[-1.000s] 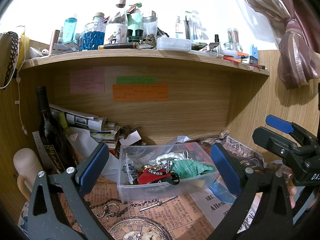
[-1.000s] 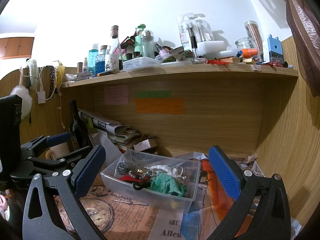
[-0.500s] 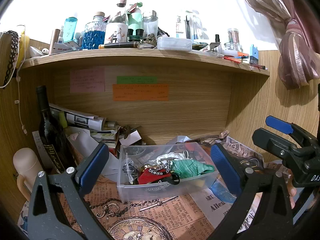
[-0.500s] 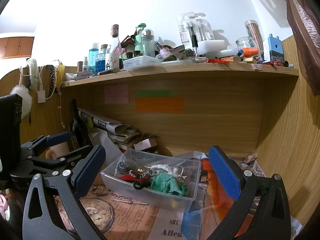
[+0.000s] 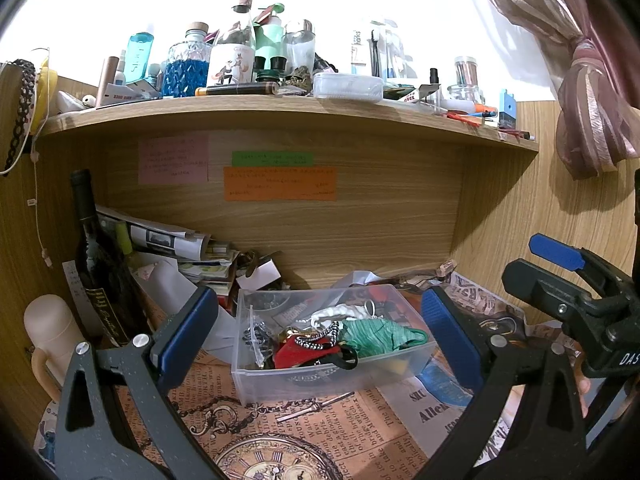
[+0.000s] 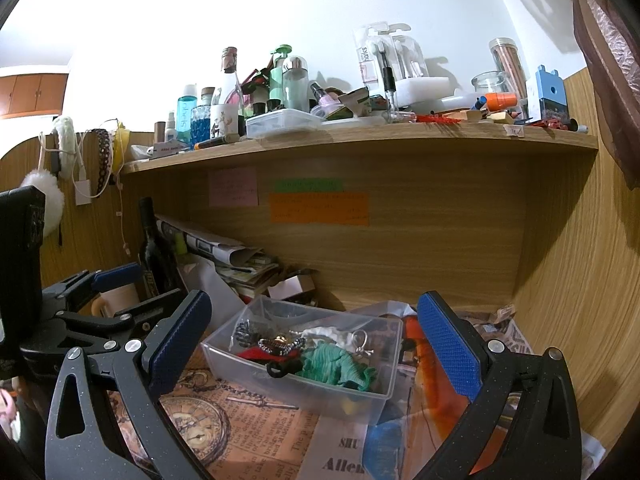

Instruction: Organize soft objects

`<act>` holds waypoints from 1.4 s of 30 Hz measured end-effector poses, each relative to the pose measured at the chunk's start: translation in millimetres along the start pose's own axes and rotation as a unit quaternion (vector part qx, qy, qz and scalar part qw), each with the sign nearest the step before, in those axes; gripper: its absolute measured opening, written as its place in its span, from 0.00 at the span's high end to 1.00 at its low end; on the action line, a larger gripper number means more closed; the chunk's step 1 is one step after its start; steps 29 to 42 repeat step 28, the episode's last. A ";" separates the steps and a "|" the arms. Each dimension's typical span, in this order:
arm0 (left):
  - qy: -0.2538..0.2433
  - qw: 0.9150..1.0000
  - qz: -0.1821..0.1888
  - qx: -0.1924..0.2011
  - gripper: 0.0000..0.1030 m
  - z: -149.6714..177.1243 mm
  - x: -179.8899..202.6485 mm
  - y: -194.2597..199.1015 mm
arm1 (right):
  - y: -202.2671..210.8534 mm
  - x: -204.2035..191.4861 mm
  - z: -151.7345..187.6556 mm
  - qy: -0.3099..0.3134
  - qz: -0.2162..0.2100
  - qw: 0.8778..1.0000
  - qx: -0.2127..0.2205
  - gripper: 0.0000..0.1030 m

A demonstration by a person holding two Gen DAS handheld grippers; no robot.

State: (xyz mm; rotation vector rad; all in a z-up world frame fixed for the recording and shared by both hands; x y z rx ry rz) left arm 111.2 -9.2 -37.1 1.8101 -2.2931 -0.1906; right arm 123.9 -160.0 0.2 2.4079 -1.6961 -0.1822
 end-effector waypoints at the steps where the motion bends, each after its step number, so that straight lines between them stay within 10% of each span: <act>1: 0.000 1.000 0.000 0.000 0.00 0.2 0.2 0.0 | 0.2 -0.2 0.4 0.000 0.000 1.000 0.000 0.00; 42: 0.006 1.000 0.006 0.002 0.00 -1.7 4.4 -2.5 | -6.8 -3.7 6.4 -0.003 -0.001 1.000 -0.012 0.00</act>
Point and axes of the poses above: each gripper's, at about its wrist camera, not at the fingertips, and y roughly against the way its jaws point, x to its right, z to its underside, the point moved 7 cm from there along -y, roughly the way its jaws point, and after that the axes turned 10 degrees about z, right-handed, at the moved point
